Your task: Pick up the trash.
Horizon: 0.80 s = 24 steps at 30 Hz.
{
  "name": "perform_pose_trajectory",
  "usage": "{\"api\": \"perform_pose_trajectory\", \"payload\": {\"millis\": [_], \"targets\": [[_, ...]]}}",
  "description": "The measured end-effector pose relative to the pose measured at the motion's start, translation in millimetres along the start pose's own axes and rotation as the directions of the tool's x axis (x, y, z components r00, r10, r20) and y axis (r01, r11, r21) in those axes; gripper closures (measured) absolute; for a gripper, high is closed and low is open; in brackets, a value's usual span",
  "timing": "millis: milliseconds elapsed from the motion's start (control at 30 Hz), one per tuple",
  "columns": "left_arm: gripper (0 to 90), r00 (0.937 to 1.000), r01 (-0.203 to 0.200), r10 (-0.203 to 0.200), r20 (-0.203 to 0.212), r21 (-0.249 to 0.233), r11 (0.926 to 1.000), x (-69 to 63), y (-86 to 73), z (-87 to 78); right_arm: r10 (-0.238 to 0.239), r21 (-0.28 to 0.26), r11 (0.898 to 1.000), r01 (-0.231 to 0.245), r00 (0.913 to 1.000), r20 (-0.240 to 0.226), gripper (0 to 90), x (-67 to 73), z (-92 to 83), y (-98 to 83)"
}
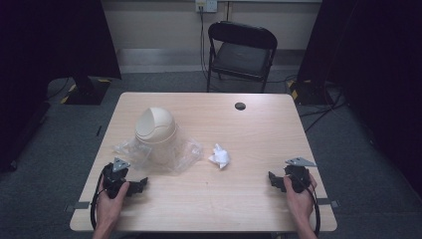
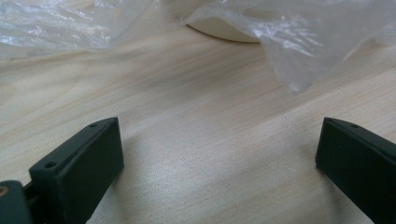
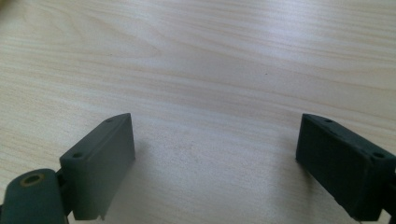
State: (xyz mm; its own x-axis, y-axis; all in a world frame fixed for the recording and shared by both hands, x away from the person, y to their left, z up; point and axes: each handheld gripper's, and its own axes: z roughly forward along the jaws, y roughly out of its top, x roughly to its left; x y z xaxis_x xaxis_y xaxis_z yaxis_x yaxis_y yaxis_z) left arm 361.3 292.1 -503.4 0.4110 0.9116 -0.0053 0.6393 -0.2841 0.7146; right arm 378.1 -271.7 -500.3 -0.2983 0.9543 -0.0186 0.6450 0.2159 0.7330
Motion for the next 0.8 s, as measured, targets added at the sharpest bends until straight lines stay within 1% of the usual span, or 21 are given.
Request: {"api": "perform_pose_trajectory", "payload": {"millis": [100,133,200,300,333,367,400,433,500,533,567,600,667,767,800], "targets": [[1.4,1.0000,-0.004,0.004,-0.002,-0.006,1.0000,1.0,-0.8,-1.1,0.000,0.000,1.000,0.000,1.0000,0.000,10.8,0.1,-0.1,0.0],[2.8,1.0000,0.007,-0.007,-0.002,-0.010,0.9999,0.8,-1.7,-2.2,-0.002,0.000,1.000,0.001,1.0000,0.000,10.8,0.0,-0.1,0.0],[8.5,0.9999,0.012,-0.013,-0.009,-0.007,0.9999,0.4,-2.5,-6.2,-0.001,0.000,1.000,0.001,1.0000,0.000,10.8,0.1,-0.1,-0.1],[15.5,0.9999,0.015,-0.015,-0.003,-0.017,0.9997,-1.2,-4.9,-9.9,0.000,0.001,1.000,0.000,1.0000,0.002,10.9,0.3,-0.3,0.0],[15.7,0.9999,0.015,-0.015,-0.003,-0.017,0.9997,-1.2,-4.9,-9.9,0.002,0.000,1.000,-0.002,1.0000,0.002,10.9,0.5,-0.2,-0.1],[16.4,1.0000,-0.003,0.003,-0.002,-0.001,1.0000,-1.1,-5.6,-12.8,0.001,0.000,1.000,-0.001,1.0000,0.002,10.9,0.4,-0.2,0.0],[16.6,1.0000,-0.009,0.009,0.000,0.001,1.0000,-0.5,-5.8,-14.4,0.002,0.001,1.000,-0.002,1.0000,0.002,10.9,0.5,-0.3,0.0],[16.7,0.9999,0.011,-0.011,0.011,-0.011,0.9999,-0.9,-6.3,-15.3,0.001,0.001,1.000,-0.001,1.0000,0.002,10.9,0.4,-0.3,0.0],[17.1,0.9999,0.008,-0.008,0.012,-0.017,0.9998,0.3,-6.1,-20.3,0.000,0.001,1.000,0.000,1.0000,0.002,10.9,0.3,-0.2,-0.1],[17.4,0.9997,0.003,-0.002,0.023,-0.025,0.9997,0.4,-5.6,-23.0,0.000,0.001,1.000,0.000,1.0000,0.002,10.9,0.3,-0.2,-0.1],[17.7,0.9994,0.009,-0.007,0.035,-0.040,0.9992,-0.8,-4.8,-25.2,0.001,0.000,1.000,-0.001,1.0000,0.002,10.9,0.4,-0.2,0.0],[17.9,0.9988,0.001,0.001,0.048,-0.047,0.9989,-1.0,-3.7,-28.0,0.001,0.000,1.000,-0.001,1.0000,0.002,10.9,0.4,-0.2,0.0],[18.0,0.9977,-0.002,0.007,0.067,-0.069,0.9976,-2.1,-0.9,-32.7,-0.001,0.000,1.000,0.001,1.0000,0.000,10.8,0.2,-0.1,0.0],[18.3,0.9953,0.009,0.002,0.097,-0.106,0.9943,-3.3,4.3,-40.0,-0.001,0.000,1.000,0.001,1.0000,0.000,10.8,0.1,-0.1,0.0],[18.5,0.9944,0.006,0.007,0.106,-0.120,0.9927,-3.6,6.2,-42.4,0.000,0.000,1.000,0.000,1.0000,0.000,10.8,0.2,-0.1,0.0]]}}
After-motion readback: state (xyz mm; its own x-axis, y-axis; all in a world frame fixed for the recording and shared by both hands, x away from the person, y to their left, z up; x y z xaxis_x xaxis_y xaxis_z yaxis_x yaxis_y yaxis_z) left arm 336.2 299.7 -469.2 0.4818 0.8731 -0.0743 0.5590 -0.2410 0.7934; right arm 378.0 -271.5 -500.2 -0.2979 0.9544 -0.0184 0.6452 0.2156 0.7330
